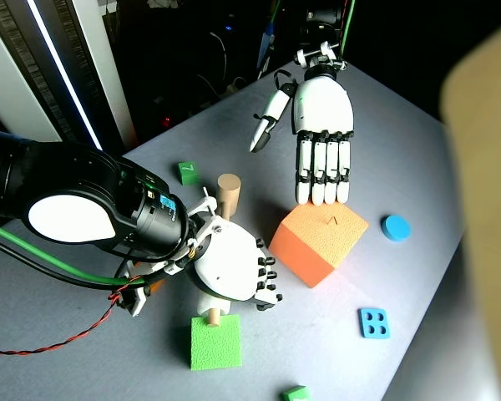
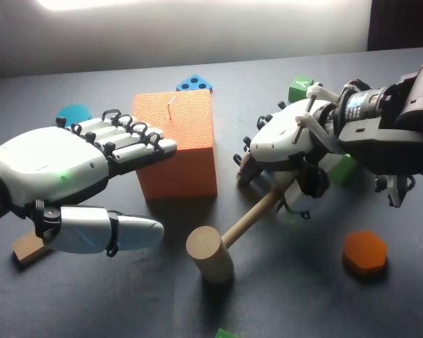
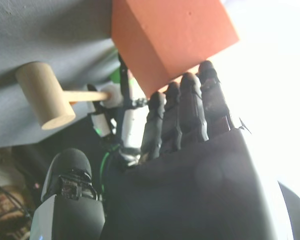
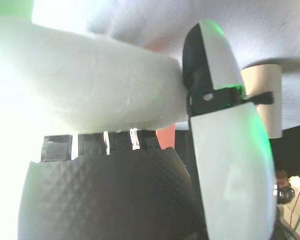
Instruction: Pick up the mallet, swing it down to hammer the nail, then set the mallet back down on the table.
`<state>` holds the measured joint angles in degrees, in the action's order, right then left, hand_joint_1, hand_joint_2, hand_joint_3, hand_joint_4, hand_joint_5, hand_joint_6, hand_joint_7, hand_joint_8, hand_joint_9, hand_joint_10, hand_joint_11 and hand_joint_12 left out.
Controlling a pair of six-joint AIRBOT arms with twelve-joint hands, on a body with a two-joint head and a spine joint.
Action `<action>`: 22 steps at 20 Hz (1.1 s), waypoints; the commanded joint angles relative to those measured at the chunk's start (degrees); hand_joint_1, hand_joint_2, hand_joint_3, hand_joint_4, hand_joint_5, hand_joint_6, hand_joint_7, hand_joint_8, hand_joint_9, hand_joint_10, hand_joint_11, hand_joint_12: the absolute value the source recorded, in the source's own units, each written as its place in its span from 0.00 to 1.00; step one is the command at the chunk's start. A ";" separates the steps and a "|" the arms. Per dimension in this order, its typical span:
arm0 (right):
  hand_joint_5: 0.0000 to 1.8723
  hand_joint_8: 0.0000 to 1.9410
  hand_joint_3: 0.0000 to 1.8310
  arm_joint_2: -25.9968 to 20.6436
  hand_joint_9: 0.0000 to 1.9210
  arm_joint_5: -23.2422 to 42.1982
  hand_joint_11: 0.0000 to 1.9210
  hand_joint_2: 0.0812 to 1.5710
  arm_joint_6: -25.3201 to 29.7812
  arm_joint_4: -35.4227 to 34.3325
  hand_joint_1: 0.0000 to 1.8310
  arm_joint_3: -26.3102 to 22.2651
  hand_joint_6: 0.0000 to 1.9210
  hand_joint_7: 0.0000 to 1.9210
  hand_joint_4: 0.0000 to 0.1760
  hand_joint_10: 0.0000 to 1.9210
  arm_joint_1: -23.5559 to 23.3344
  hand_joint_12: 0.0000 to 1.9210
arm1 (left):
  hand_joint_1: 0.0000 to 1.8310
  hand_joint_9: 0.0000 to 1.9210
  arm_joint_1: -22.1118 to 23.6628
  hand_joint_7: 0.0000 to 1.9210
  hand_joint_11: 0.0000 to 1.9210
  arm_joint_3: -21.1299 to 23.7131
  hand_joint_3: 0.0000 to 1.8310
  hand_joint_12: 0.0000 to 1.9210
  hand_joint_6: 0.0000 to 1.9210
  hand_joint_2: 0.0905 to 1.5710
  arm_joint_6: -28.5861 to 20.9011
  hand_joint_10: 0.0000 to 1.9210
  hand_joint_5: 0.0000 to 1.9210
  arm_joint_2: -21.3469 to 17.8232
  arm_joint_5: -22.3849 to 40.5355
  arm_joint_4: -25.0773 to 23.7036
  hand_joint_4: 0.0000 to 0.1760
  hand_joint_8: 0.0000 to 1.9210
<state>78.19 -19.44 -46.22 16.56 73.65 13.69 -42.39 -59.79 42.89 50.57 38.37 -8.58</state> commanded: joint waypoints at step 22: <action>0.39 1.00 0.00 -3.83 0.49 -0.91 0.58 0.81 -0.66 0.16 0.89 -4.55 1.00 0.41 0.00 1.00 -2.98 1.00 | 0.00 0.05 -0.21 0.06 0.01 0.12 0.00 0.05 0.00 0.73 -0.22 0.00 0.05 0.44 4.20 0.82 0.00 0.00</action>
<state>74.46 -24.03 -46.83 16.05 68.86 11.62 -42.57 -59.81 42.92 50.81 38.70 -8.32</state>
